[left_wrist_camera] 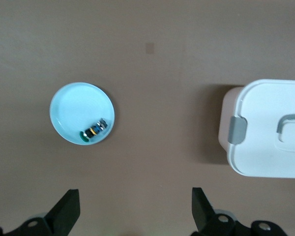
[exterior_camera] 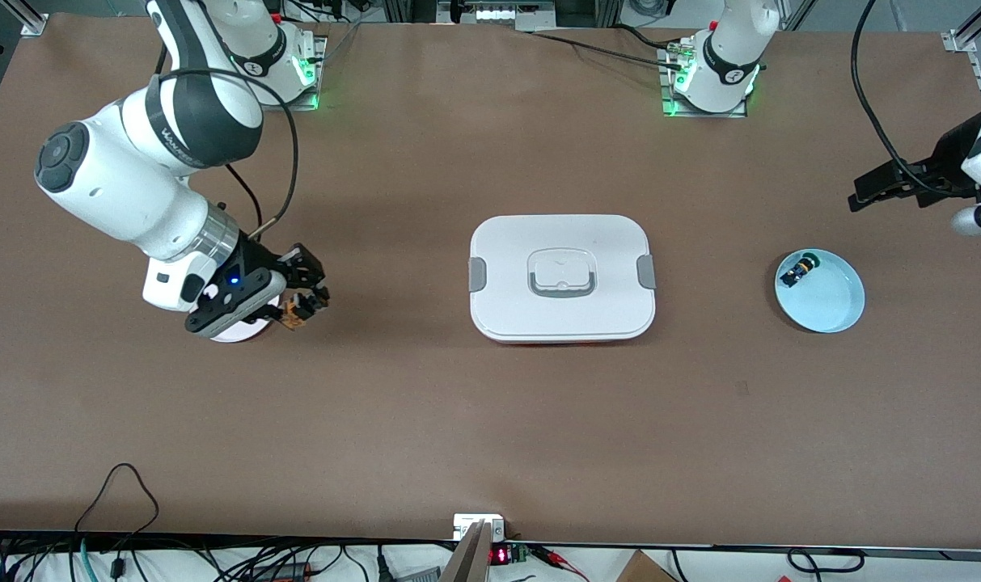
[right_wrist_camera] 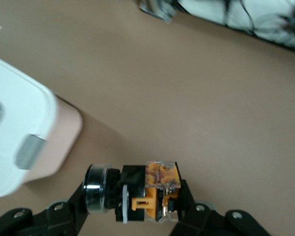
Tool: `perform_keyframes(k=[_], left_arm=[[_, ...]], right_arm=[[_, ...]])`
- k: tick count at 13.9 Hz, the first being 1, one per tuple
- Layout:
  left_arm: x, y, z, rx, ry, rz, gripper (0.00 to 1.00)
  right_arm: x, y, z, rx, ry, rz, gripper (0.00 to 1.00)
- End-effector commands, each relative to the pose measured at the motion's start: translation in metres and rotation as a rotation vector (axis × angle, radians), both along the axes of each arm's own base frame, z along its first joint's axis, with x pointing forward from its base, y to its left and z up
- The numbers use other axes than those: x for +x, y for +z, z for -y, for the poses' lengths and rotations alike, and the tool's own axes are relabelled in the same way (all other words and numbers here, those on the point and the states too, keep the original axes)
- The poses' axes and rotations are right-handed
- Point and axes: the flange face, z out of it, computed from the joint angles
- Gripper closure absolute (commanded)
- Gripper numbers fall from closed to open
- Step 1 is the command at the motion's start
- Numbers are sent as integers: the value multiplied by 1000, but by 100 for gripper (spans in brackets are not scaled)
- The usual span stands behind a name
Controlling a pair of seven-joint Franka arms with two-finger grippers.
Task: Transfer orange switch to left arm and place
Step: 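Lift the orange switch with the right gripper over the white box, then hold the switch above the box while the left gripper reaches it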
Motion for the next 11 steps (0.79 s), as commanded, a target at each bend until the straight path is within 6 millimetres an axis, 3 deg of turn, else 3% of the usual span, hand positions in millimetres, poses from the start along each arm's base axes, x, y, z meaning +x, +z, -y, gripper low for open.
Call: perform_keyframes(k=[1, 4, 6, 11], left_arm=[[-2, 1, -4, -73, 18, -55, 0], [-4, -6, -12, -230, 60, -106, 0], [-2, -16, -16, -410, 94, -150, 0], [4, -48, 15, -805, 122, -263, 0]], right_arm=[[-9, 28, -40, 154, 153, 140, 100], [-28, 37, -87, 227, 343, 269, 100], [-36, 30, -106, 310, 460, 325, 100], [-60, 24, -153, 581, 575, 486, 100]])
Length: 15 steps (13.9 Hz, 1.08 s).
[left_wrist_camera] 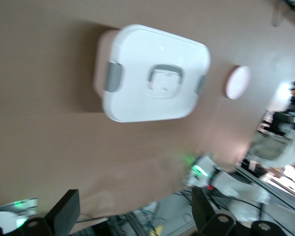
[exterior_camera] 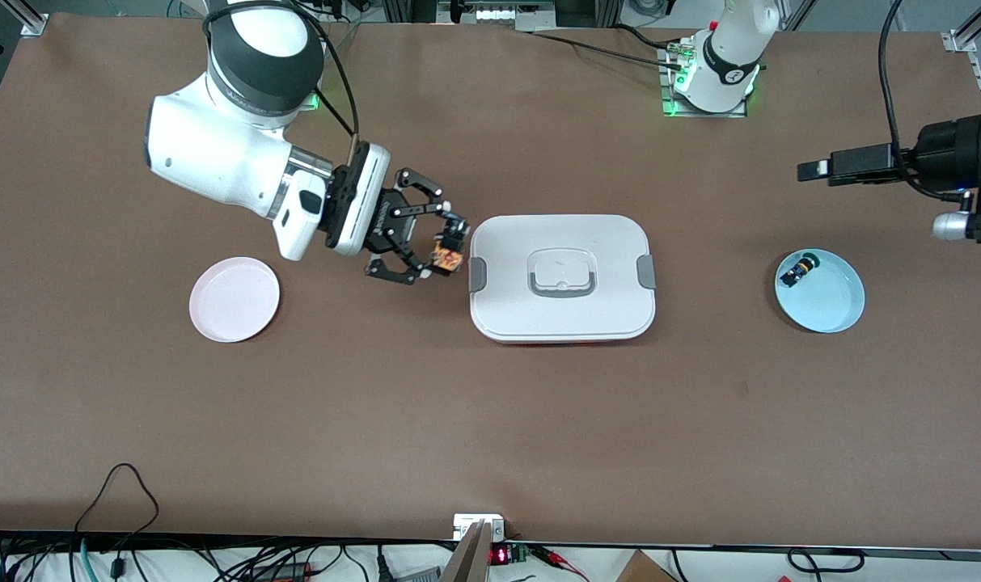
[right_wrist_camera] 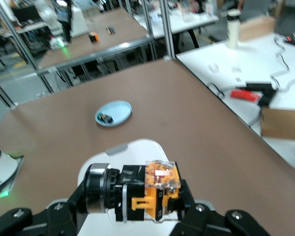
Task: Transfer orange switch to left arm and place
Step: 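Hold the switch above the box while the left gripper reaches it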
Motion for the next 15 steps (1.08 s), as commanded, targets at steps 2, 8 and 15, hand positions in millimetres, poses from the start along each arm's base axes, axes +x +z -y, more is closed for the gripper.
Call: perform_keyframes(k=[2, 8, 15], left_arm=[[6, -30, 19, -276, 33, -63, 0], [9, -118, 72, -705, 119, 23, 0], [20, -91, 172, -789, 246, 130, 0]], right_arm=[[-11, -4, -30, 188, 45, 93, 100], [-16, -11, -81, 408, 45, 145, 100], [-15, -10, -129, 467, 81, 128, 100]])
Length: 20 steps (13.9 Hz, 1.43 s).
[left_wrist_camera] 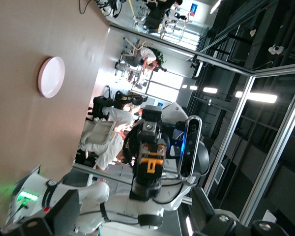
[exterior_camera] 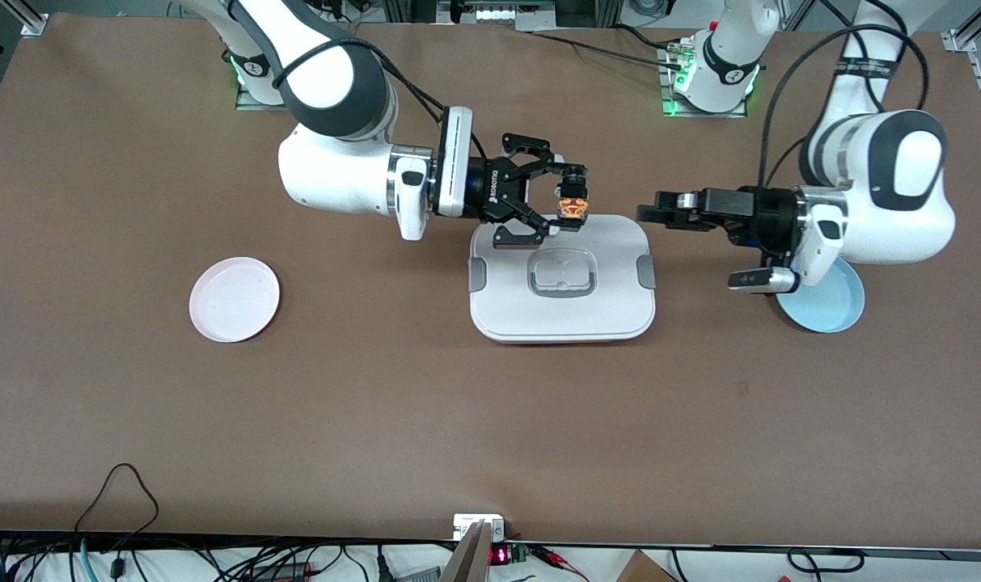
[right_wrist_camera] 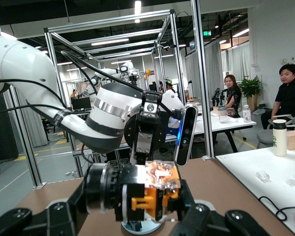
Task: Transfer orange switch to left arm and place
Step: 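Hold the switch above the box while the left gripper reaches it, then close the left gripper on the switch and open the right gripper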
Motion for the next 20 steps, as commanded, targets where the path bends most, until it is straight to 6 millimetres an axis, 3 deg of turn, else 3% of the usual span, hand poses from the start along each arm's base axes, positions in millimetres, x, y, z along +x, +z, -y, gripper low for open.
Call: perform_keyframes(k=[1, 7, 11, 15, 17, 18, 20], left_arm=[[-4, 15, 15, 1, 49, 41, 0], [-10, 23, 48, 28, 61, 59, 0], [-12, 26, 57, 30, 73, 75, 18], [-17, 26, 75, 40, 84, 96, 26], [-18, 26, 77, 40, 84, 103, 31], [-18, 25, 77, 41, 84, 104, 40], [-18, 27, 76, 40, 83, 108, 44]], right_arm=[[5, 5, -10, 33, -6, 4, 100], [3, 2, -11, 26, 1, 17, 100], [3, 0, -11, 20, 4, 22, 100], [3, -3, -11, 16, 5, 21, 100], [2, -5, -12, 14, 7, 18, 100], [1, -5, -11, 14, 7, 19, 100], [1, -5, -11, 13, 7, 16, 100]])
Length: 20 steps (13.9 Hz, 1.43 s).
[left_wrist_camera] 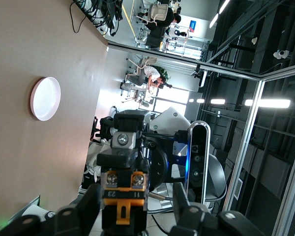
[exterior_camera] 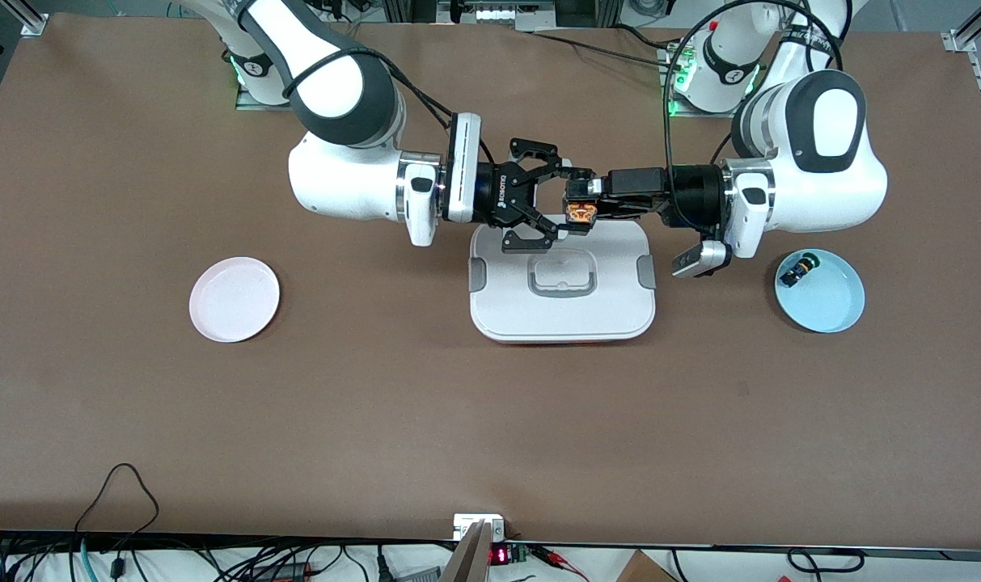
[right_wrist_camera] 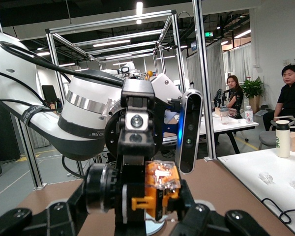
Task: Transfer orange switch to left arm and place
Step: 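Close the left gripper on the switch and open the right gripper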
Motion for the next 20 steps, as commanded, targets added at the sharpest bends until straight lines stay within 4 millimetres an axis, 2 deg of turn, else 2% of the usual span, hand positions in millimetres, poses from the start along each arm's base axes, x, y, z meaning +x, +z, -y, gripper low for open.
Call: perform_keyframes(k=[1, 7, 9, 11, 13, 16, 17, 20], left_arm=[[-2, 6, -1, -18, 23, 25, 44], [-1, 2, -8, -16, 30, 17, 43], [-2, 0, -9, -14, 30, 15, 47], [-2, 0, -9, -14, 30, 13, 58], [-2, 0, -11, -11, 30, 16, 66], [-1, 1, -13, -7, 32, 17, 96], [-1, 2, -16, -7, 37, 17, 100], [-1, 2, -16, -6, 35, 16, 100]], right_arm=[[0, 0, -4, 9, -1, 16, 100], [-1, 0, -6, 8, -1, 12, 100], [-2, 0, -7, 8, 0, 14, 100], [-3, -1, -7, 6, 1, 13, 100], [-2, 0, -6, 7, -1, 14, 100], [-2, 0, -6, 7, -1, 14, 100], [-2, 0, -6, 8, -2, 13, 100], [-3, 0, -6, 10, -1, 9, 99]])
